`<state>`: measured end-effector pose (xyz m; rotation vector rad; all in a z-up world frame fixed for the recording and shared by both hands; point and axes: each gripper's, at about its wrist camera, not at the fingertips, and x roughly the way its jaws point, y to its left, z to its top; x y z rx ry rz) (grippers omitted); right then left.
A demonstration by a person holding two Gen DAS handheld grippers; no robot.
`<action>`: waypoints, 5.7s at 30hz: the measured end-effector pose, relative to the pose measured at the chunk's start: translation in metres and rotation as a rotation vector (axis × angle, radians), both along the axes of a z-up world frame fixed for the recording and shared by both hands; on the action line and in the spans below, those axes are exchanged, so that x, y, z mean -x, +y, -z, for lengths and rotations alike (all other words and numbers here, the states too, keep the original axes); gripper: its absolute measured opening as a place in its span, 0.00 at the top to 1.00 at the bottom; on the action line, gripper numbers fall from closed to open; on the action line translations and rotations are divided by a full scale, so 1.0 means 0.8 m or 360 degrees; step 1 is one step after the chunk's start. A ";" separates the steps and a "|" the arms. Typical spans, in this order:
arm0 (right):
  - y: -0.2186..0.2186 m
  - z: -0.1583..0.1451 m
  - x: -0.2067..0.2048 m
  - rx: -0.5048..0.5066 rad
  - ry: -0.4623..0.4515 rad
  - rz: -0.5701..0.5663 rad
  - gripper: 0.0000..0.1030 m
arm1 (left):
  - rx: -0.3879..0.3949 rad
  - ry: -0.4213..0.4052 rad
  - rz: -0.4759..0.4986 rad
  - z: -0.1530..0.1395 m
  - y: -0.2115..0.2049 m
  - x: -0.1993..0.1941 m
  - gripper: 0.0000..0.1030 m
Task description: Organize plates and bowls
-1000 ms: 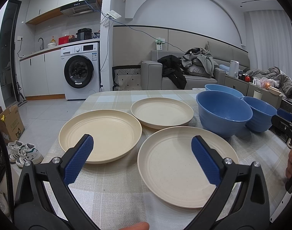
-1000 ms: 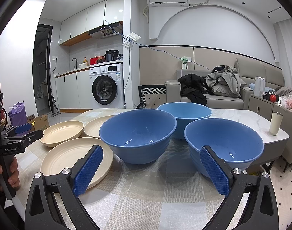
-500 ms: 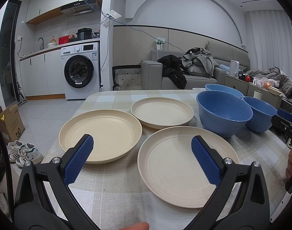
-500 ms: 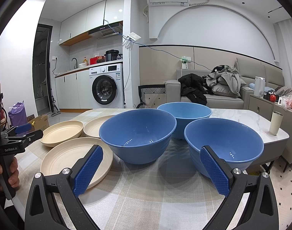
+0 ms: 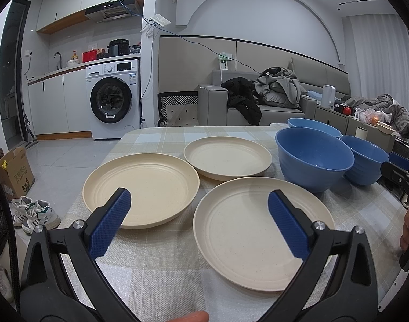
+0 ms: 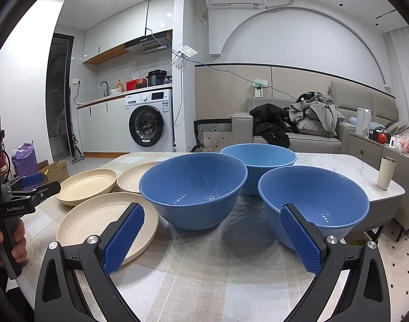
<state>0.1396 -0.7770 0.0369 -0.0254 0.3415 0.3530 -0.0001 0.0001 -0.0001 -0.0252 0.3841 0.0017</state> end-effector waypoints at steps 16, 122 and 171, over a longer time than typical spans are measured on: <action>-0.001 0.003 0.001 0.0001 0.0009 0.0004 0.00 | 0.0004 0.0013 -0.0023 0.000 -0.001 0.001 0.01; 0.403 0.062 -0.214 0.0228 0.0941 -0.0528 0.43 | 0.0298 0.0786 -0.0320 0.099 0.233 -0.211 0.35; 0.406 0.054 -0.207 0.0334 0.0855 -0.0395 0.82 | 0.0220 0.0702 -0.0302 0.066 0.211 -0.178 0.76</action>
